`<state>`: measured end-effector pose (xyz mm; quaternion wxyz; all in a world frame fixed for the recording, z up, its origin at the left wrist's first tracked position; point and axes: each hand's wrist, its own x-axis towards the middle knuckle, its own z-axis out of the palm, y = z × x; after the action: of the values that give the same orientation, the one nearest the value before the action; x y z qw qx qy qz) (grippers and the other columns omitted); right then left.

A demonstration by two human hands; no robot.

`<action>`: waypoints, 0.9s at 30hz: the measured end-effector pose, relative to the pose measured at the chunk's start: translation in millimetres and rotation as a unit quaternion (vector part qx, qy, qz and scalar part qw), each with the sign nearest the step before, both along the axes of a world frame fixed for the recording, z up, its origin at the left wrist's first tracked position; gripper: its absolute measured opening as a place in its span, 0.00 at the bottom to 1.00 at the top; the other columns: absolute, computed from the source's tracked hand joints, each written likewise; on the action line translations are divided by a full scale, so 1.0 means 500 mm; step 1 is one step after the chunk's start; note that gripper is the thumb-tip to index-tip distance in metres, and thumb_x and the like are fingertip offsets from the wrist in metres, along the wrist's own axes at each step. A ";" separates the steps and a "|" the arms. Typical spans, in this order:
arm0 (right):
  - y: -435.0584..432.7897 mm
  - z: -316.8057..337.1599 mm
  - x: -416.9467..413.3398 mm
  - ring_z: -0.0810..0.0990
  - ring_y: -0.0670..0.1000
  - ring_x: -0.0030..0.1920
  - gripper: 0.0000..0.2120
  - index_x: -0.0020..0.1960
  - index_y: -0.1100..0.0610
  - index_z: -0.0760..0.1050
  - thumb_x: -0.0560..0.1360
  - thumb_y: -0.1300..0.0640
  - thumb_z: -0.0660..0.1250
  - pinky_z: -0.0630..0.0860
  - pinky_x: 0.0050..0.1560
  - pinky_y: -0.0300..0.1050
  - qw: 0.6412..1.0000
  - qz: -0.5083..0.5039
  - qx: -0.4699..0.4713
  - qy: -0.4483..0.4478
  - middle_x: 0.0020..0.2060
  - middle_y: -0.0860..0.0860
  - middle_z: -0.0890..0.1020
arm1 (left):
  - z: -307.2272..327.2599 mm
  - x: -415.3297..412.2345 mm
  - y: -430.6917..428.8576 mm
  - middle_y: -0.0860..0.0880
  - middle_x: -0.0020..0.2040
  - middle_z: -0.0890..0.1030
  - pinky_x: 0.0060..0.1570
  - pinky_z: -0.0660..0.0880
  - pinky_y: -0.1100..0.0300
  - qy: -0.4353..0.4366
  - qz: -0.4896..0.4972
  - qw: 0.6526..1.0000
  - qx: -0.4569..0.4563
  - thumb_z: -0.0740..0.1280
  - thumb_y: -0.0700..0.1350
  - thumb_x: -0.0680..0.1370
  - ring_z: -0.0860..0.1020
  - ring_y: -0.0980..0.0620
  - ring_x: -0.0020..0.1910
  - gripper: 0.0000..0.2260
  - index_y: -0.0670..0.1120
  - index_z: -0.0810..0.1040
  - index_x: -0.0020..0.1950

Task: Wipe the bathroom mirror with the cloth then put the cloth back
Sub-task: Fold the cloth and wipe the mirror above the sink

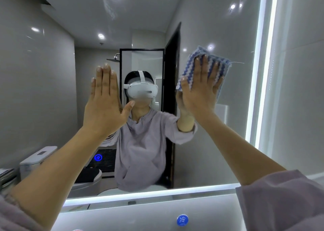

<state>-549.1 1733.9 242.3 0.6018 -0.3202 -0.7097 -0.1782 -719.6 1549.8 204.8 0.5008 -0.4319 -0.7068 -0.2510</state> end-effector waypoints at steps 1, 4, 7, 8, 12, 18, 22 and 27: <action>-0.010 -0.002 -0.010 0.40 0.60 0.77 0.33 0.78 0.56 0.42 0.79 0.40 0.44 0.22 0.67 0.51 1.000 0.003 0.001 -0.010 0.78 0.56 0.45 | 0.000 0.000 0.000 0.39 0.77 0.39 0.75 0.41 0.47 -0.002 0.002 1.000 -0.001 0.47 0.64 0.76 0.37 0.43 0.76 0.40 0.38 0.38 0.76; -0.040 -0.013 -0.044 0.38 0.59 0.77 0.33 0.78 0.54 0.39 0.80 0.40 0.45 0.24 0.69 0.54 0.999 0.011 0.002 -0.040 0.78 0.55 0.42 | 0.000 0.001 -0.001 0.40 0.77 0.38 0.75 0.40 0.48 -0.006 0.004 1.000 -0.001 0.48 0.64 0.77 0.37 0.44 0.76 0.39 0.38 0.38 0.76; -0.067 -0.029 -0.072 0.38 0.59 0.77 0.33 0.78 0.54 0.39 0.80 0.39 0.44 0.29 0.72 0.55 0.998 0.017 0.025 -0.064 0.78 0.55 0.42 | -0.001 0.002 -0.001 0.40 0.77 0.37 0.75 0.40 0.49 -0.011 0.000 1.000 0.000 0.49 0.63 0.77 0.36 0.45 0.76 0.39 0.38 0.38 0.76; -0.074 -0.035 -0.078 0.39 0.59 0.77 0.33 0.78 0.54 0.39 0.80 0.39 0.44 0.30 0.73 0.56 0.997 0.021 0.032 -0.070 0.78 0.54 0.43 | -0.001 0.003 -0.001 0.41 0.77 0.37 0.75 0.40 0.49 -0.014 -0.001 1.000 0.000 0.49 0.63 0.77 0.36 0.45 0.76 0.40 0.38 0.38 0.76; -0.083 -0.064 -0.089 0.42 0.59 0.77 0.35 0.78 0.54 0.41 0.80 0.38 0.48 0.37 0.75 0.59 0.992 0.043 0.064 -0.097 0.78 0.54 0.46 | 0.000 0.005 -0.003 0.41 0.77 0.37 0.75 0.38 0.50 -0.016 -0.006 1.000 -0.001 0.48 0.64 0.76 0.35 0.45 0.76 0.40 0.39 0.37 0.75; -0.082 -0.101 -0.089 0.41 0.55 0.77 0.34 0.78 0.54 0.46 0.79 0.37 0.49 0.42 0.76 0.60 0.989 0.061 0.092 -0.102 0.78 0.51 0.47 | -0.001 0.003 -0.003 0.41 0.77 0.37 0.75 0.38 0.51 -0.014 -0.004 1.000 -0.001 0.48 0.64 0.78 0.35 0.45 0.76 0.39 0.39 0.37 0.75; -0.079 -0.108 -0.087 0.43 0.56 0.78 0.34 0.78 0.53 0.45 0.80 0.37 0.49 0.43 0.76 0.60 0.989 0.061 0.084 -0.109 0.78 0.50 0.47 | 0.000 0.001 -0.004 0.41 0.77 0.36 0.75 0.38 0.51 -0.018 -0.002 1.000 -0.011 0.50 0.64 0.78 0.35 0.45 0.76 0.40 0.39 0.36 0.75; -0.078 -0.128 -0.076 0.44 0.55 0.78 0.32 0.78 0.52 0.43 0.80 0.38 0.47 0.43 0.76 0.58 0.986 0.063 0.079 -0.130 0.78 0.50 0.47 | 0.000 0.002 -0.005 0.42 0.77 0.35 0.75 0.39 0.50 -0.023 -0.004 1.000 -0.016 0.51 0.63 0.77 0.35 0.46 0.75 0.41 0.40 0.35 0.75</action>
<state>-586.9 1695.1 178.5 0.5375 -0.2004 -0.7844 -0.2358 -718.7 1547.1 204.6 0.4761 -0.4367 -0.7205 -0.2519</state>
